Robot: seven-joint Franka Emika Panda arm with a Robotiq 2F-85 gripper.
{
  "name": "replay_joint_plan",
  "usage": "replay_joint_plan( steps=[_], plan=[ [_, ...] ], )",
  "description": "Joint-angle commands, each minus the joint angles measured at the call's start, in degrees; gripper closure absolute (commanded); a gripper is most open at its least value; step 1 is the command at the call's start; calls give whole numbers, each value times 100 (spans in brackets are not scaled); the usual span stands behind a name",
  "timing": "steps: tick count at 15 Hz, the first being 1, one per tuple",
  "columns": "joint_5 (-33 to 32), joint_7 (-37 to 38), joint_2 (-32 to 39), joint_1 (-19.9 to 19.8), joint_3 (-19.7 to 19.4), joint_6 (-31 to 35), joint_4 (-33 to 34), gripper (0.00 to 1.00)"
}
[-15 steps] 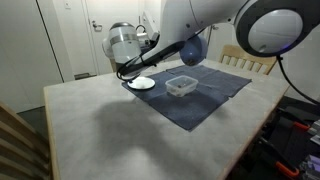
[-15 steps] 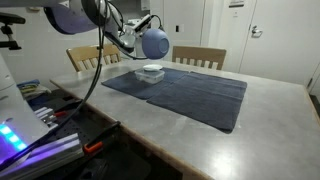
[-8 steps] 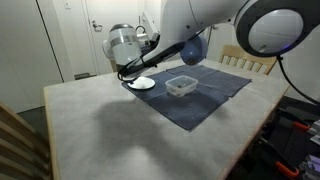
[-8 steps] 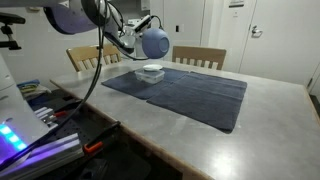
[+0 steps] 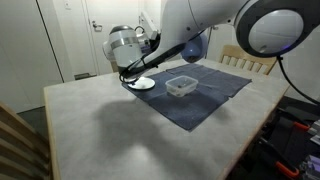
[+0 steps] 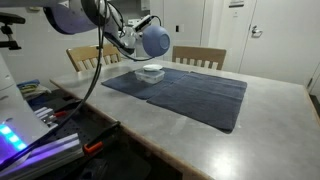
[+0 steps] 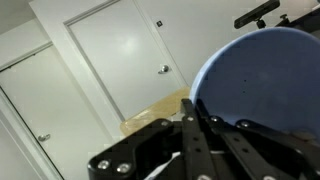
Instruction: Pour the contents in the blue bowl into the clear bowl
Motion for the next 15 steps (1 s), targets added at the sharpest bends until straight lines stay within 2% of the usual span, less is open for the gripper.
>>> replay_joint_plan(
  steps=[1, 8, 15],
  plan=[
    [-215, -283, -83, 49, 5, 39, -175, 99],
    [-258, -394, -82, 59, 69, 209, -134, 99],
    [-409, -468, -76, 98, 7, 99, -210, 99]
  ],
)
